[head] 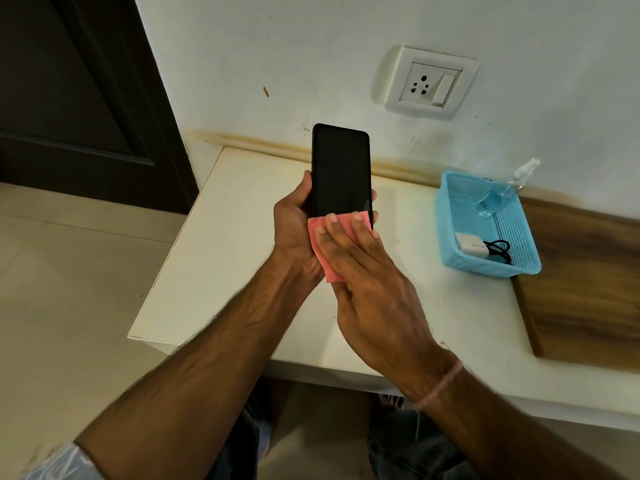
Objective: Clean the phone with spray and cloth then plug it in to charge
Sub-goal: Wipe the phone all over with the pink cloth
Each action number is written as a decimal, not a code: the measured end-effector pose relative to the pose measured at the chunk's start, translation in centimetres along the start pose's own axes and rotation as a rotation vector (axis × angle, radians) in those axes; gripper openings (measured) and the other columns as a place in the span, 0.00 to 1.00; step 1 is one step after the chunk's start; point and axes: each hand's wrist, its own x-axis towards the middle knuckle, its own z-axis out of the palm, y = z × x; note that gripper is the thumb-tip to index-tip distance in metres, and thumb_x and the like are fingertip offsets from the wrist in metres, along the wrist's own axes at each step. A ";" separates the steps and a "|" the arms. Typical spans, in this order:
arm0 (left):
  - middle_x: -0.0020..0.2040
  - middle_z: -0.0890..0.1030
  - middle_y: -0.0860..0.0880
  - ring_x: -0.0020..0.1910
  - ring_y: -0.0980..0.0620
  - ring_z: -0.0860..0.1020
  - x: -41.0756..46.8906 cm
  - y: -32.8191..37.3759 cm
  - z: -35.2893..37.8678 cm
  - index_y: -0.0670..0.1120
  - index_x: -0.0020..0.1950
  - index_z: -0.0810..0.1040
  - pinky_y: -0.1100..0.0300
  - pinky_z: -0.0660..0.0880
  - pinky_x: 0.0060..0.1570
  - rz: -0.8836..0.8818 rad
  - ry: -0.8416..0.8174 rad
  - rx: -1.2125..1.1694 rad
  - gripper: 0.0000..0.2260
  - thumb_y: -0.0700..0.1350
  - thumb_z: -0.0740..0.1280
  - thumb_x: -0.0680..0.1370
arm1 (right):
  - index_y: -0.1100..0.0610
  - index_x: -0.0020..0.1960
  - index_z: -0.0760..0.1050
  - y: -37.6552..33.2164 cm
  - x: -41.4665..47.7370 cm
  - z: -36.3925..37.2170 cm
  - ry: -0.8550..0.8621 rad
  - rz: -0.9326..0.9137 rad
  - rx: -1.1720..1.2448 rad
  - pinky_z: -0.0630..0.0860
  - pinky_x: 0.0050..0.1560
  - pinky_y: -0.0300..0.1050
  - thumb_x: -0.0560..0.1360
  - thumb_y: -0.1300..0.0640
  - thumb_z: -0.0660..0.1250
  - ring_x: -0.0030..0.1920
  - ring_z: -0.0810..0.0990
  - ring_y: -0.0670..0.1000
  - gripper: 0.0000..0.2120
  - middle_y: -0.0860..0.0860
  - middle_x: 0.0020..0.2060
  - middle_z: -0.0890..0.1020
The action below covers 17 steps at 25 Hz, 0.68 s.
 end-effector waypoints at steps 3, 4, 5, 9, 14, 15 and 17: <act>0.64 0.75 0.36 0.50 0.40 0.80 0.2 -0.2 -0.1 0.37 0.77 0.68 0.47 0.78 0.53 0.035 0.025 -0.003 0.31 0.59 0.57 0.83 | 0.65 0.72 0.66 -0.1 -0.5 0.0 0.013 0.004 0.018 0.61 0.71 0.58 0.77 0.57 0.62 0.73 0.63 0.61 0.25 0.59 0.71 0.67; 0.64 0.75 0.35 0.50 0.40 0.80 0.3 -0.2 -0.2 0.37 0.77 0.68 0.47 0.79 0.52 0.042 0.027 0.005 0.31 0.59 0.57 0.83 | 0.65 0.72 0.66 -0.1 -0.7 0.0 0.012 0.007 0.016 0.61 0.71 0.57 0.77 0.56 0.61 0.73 0.63 0.61 0.25 0.59 0.72 0.67; 0.64 0.75 0.35 0.50 0.40 0.80 0.3 -0.3 -0.2 0.37 0.76 0.69 0.48 0.80 0.51 0.044 0.028 0.010 0.31 0.60 0.57 0.83 | 0.64 0.72 0.66 -0.1 -0.9 -0.1 0.011 0.010 0.017 0.62 0.71 0.57 0.78 0.55 0.60 0.73 0.62 0.60 0.24 0.59 0.72 0.67; 0.62 0.76 0.35 0.50 0.40 0.81 0.6 -0.5 -0.4 0.38 0.75 0.70 0.47 0.80 0.52 0.049 0.030 0.005 0.30 0.60 0.56 0.84 | 0.65 0.70 0.68 0.3 -1.4 -0.2 0.028 -0.003 0.032 0.65 0.68 0.61 0.74 0.61 0.69 0.71 0.66 0.62 0.26 0.60 0.70 0.70; 0.61 0.77 0.34 0.49 0.39 0.82 0.9 -0.8 -0.5 0.37 0.74 0.71 0.47 0.80 0.53 0.056 0.030 0.008 0.30 0.59 0.56 0.84 | 0.66 0.68 0.70 1.0 -1.6 -0.4 0.019 -0.017 0.052 0.67 0.65 0.63 0.70 0.66 0.73 0.69 0.69 0.63 0.28 0.62 0.68 0.72; 0.62 0.77 0.34 0.49 0.39 0.82 0.9 -0.8 -0.5 0.37 0.75 0.71 0.47 0.80 0.53 0.058 0.027 0.015 0.30 0.59 0.55 0.84 | 0.66 0.68 0.69 1.1 -1.6 -0.5 0.011 -0.019 0.064 0.67 0.65 0.63 0.70 0.67 0.73 0.69 0.69 0.64 0.29 0.62 0.68 0.72; 0.63 0.76 0.35 0.50 0.40 0.82 1.0 -0.9 -0.6 0.38 0.76 0.70 0.46 0.80 0.53 0.065 0.026 0.026 0.30 0.59 0.55 0.84 | 0.66 0.69 0.69 1.4 -1.7 -0.7 -0.004 -0.016 0.088 0.67 0.65 0.64 0.69 0.69 0.73 0.69 0.69 0.64 0.29 0.62 0.68 0.72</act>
